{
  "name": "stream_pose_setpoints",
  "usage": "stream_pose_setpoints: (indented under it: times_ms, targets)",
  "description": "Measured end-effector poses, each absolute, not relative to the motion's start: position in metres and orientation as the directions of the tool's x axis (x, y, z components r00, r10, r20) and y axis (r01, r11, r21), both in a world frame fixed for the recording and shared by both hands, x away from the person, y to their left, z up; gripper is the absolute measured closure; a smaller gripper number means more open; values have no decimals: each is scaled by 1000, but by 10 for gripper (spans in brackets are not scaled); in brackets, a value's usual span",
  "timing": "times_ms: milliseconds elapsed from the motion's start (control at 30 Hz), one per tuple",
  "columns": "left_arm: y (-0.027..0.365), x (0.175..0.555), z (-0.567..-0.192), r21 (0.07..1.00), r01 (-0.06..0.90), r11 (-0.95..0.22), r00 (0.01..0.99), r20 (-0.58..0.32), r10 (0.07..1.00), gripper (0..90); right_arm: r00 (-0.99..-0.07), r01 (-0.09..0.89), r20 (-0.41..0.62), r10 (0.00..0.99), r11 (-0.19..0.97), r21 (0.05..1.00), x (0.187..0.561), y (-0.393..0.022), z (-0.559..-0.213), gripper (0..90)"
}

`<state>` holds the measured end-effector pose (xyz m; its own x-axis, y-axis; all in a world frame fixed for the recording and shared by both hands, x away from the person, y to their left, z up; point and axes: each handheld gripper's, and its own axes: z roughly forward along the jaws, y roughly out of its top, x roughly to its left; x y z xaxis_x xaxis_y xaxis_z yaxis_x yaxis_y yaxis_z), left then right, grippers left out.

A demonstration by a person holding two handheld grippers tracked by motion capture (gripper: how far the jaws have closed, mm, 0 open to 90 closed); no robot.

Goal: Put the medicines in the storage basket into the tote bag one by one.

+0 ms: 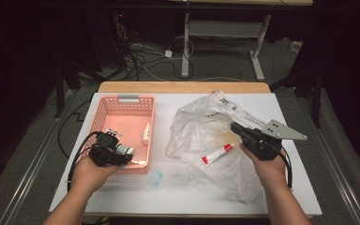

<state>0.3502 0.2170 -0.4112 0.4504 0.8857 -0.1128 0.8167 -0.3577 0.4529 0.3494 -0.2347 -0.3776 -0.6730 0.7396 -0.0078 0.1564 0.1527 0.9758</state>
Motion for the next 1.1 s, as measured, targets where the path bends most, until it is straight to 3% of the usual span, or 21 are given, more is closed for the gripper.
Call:
stream_pose_setpoints:
  times_ms: [233,567,1100]
  targets:
    - [212,345,-399,476,797,-373,474,-109,874,352,-673,157,-8,740,154,976,350,-234,-378,900]
    - [180,324,-374,583,705,-402,565,-120,817,352,-673,159,-6,740,153,975,350,-234,-378,900]
    - [144,293,-381,635,633,-444,670,-160,725,352,-672,155,-9,741,152,976,350,-234,-378,900]
